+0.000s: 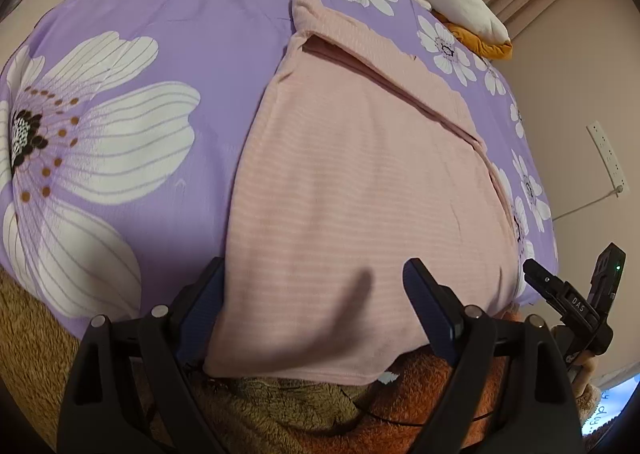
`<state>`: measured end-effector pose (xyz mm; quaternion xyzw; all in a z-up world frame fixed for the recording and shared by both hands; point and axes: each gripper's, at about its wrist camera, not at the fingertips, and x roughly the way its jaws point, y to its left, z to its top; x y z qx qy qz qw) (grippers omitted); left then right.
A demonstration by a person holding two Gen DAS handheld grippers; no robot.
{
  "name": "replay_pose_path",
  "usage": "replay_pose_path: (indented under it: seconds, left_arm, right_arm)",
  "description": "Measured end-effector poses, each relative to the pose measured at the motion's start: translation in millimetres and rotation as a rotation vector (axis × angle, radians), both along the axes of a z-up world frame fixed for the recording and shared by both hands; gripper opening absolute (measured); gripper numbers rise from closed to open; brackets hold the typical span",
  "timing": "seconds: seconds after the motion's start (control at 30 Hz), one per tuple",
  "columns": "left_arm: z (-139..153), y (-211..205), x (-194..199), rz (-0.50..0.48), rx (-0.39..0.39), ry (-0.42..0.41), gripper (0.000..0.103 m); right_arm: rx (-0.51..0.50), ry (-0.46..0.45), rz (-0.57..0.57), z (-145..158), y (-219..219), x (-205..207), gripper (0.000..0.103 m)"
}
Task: Fold small clothes
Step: 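Grasp the hem beside the white tag with the right gripper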
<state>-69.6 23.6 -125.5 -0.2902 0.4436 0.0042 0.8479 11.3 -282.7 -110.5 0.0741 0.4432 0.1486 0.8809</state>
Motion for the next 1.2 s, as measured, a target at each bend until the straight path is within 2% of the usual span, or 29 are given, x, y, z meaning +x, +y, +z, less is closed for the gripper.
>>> replay_pose_path:
  seconds: [0.23, 0.4, 0.53, 0.6, 0.67, 0.7, 0.77, 0.8, 0.87, 0.9, 0.93, 1.03, 1.1, 1.2]
  left_arm:
    - [-4, -8, -11, -0.025, 0.029, 0.002, 0.084]
    - [-7, -4, -19, -0.001, -0.009, 0.001, 0.079]
    - [-8, -7, -23, -0.009, -0.009, 0.011, 0.079]
    - [-9, -10, -23, -0.015, 0.002, 0.012, 0.076]
    - [-10, -13, -22, -0.016, 0.03, 0.02, 0.061]
    - [-11, -13, -23, -0.013, 0.049, 0.025, 0.057]
    - [-13, -12, -23, -0.001, 0.075, 0.033, 0.036]
    - [-13, -11, -24, 0.006, 0.095, 0.038, 0.031]
    - [-14, -9, -26, 0.012, 0.11, 0.041, 0.018]
    - [-14, -7, -26, 0.017, 0.111, 0.044, 0.015]
    - [-14, -6, -27, 0.021, 0.112, 0.046, 0.01]
    - [-10, -4, -31, 0.023, 0.098, 0.041, 0.006]
    - [-2, -5, -34, 0.007, 0.085, 0.018, 0.004]
    - [9, -6, -36, -0.021, 0.072, -0.016, 0.004]
  right_arm:
    - [0.002, 0.036, 0.002, -13, -6, -16, 0.086]
    - [-0.021, 0.069, 0.018, -22, -7, -20, 0.085]
    - [-0.019, 0.099, 0.029, -29, -7, -20, 0.079]
    - [-0.032, 0.106, 0.033, -32, -6, -19, 0.072]
    - [-0.039, 0.11, 0.039, -35, -5, -18, 0.067]
    - [-0.042, 0.112, 0.042, -36, -4, -17, 0.066]
    - [-0.05, 0.115, 0.042, -37, -5, -17, 0.059]
    - [-0.054, 0.112, 0.045, -36, -5, -18, 0.056]
    - [-0.068, 0.107, 0.05, -34, -7, -19, 0.041]
    - [-0.071, 0.107, 0.052, -32, -8, -21, 0.037]
    - [-0.073, 0.107, 0.054, -31, -8, -22, 0.028]
    - [-0.08, 0.097, 0.071, -25, -7, -27, 0.009]
    - [-0.07, 0.084, 0.079, -17, -7, -31, 0.008]
    - [0.002, 0.06, 0.092, -2, -8, -34, 0.007]
